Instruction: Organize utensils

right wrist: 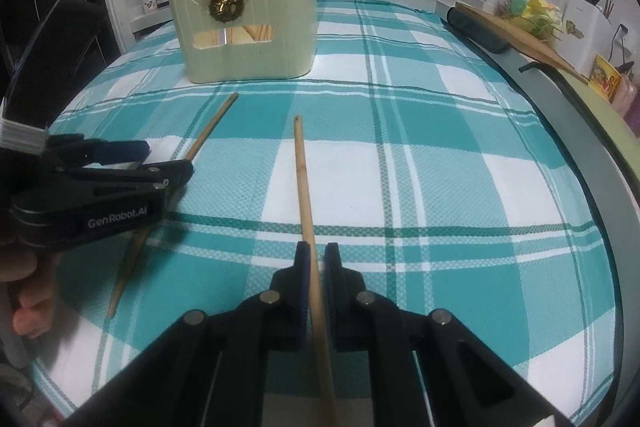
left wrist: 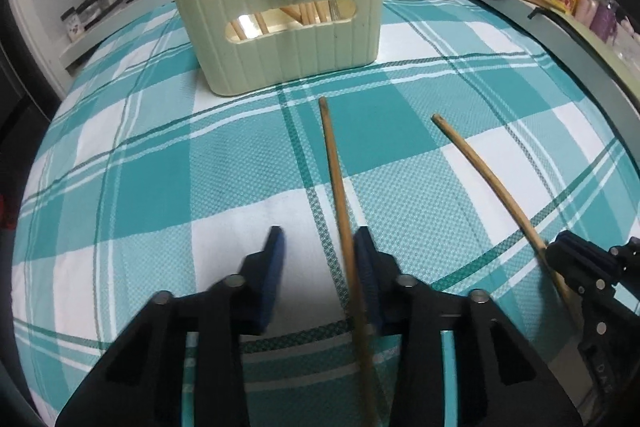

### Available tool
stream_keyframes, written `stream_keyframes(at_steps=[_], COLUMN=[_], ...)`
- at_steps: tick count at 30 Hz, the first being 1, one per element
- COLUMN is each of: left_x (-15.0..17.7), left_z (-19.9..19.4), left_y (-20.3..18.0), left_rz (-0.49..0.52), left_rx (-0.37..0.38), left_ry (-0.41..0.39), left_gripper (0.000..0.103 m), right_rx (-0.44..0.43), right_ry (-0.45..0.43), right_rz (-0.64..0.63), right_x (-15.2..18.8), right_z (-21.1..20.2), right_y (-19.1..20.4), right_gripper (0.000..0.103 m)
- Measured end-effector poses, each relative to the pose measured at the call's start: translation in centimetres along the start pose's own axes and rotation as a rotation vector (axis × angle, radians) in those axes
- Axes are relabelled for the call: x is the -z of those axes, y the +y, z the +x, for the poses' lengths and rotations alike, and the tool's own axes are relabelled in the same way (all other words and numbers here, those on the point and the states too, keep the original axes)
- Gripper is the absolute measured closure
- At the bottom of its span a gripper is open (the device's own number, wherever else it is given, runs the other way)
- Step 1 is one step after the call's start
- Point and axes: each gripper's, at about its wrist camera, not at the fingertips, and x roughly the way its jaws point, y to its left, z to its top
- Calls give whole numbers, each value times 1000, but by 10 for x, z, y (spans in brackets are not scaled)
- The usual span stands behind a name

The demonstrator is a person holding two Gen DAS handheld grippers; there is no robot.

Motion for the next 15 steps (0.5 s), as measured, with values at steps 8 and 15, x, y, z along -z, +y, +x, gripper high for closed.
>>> stream_keyframes(at_steps=[8,15], left_x=[42,85], left_z=[-29,-69], left_y=[24,53], left_rz=[-71,-177], left_rx=[66,132], left_ry=[-5,-25], left_gripper=[99,85], right_rx=[-17,-34], right_ry=[-12,-29], right_rz=[59,102], right_x=[4,7], right_z=[-3,-14], right_y=[-15,-24], right_gripper=[95,78])
